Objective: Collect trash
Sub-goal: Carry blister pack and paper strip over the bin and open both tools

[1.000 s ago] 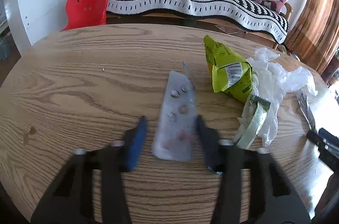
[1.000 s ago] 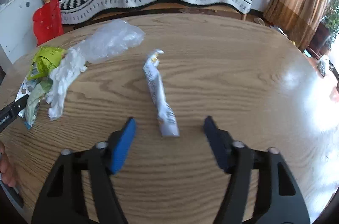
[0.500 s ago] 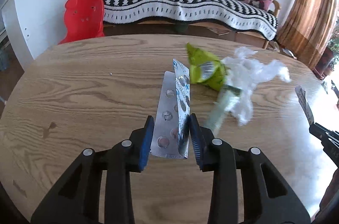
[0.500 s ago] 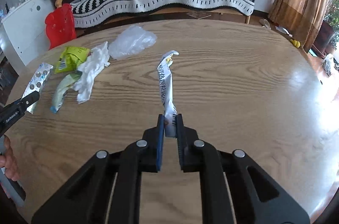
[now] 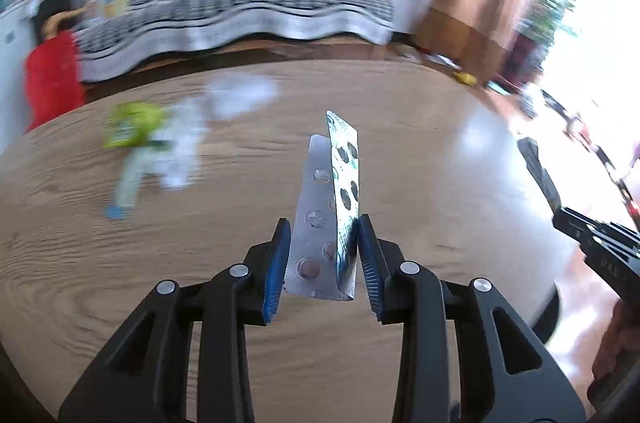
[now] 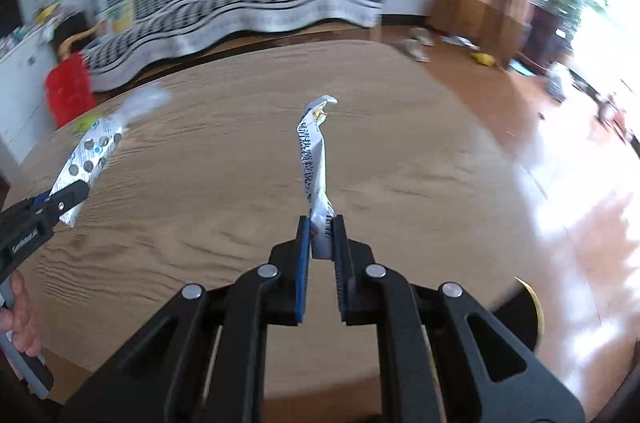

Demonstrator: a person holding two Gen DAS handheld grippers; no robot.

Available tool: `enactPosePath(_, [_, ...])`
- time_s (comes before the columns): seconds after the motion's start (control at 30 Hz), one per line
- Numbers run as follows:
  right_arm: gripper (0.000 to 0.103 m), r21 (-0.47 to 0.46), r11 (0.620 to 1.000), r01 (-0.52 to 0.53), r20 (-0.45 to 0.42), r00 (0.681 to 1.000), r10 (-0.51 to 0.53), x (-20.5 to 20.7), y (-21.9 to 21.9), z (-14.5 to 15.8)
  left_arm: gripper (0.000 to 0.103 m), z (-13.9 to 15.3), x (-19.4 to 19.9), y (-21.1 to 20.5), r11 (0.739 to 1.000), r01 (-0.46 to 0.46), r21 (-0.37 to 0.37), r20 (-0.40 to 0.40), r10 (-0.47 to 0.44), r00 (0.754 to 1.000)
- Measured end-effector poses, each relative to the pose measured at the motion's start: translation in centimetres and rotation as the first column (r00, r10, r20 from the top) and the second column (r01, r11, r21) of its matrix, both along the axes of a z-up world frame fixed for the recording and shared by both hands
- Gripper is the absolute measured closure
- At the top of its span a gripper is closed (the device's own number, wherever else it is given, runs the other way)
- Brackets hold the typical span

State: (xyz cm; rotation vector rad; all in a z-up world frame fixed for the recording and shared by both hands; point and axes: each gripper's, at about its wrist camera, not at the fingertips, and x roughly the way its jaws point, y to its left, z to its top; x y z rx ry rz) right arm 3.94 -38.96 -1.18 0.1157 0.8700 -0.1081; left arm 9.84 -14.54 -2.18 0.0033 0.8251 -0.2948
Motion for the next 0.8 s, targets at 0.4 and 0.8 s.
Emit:
enactPosePath(0.4, [0.091,0.058,0.947,0.317,-0.046,0.948,-0.315,-11.7,-18.0,-2.5,0.069,-1.7,-7.8,-21.7,0.921,0.387,-0.047,-0.027,-0.389,0.921])
enactPosePath(0.8, [0.091,0.151,0.892,0.426,-0.201,0.897,-0.395,-17.1,-25.7,-7.6,0.069,-7.0,-12.8,-33.7,0.813,0.582,0.001,-0.103,-0.579,0.809])
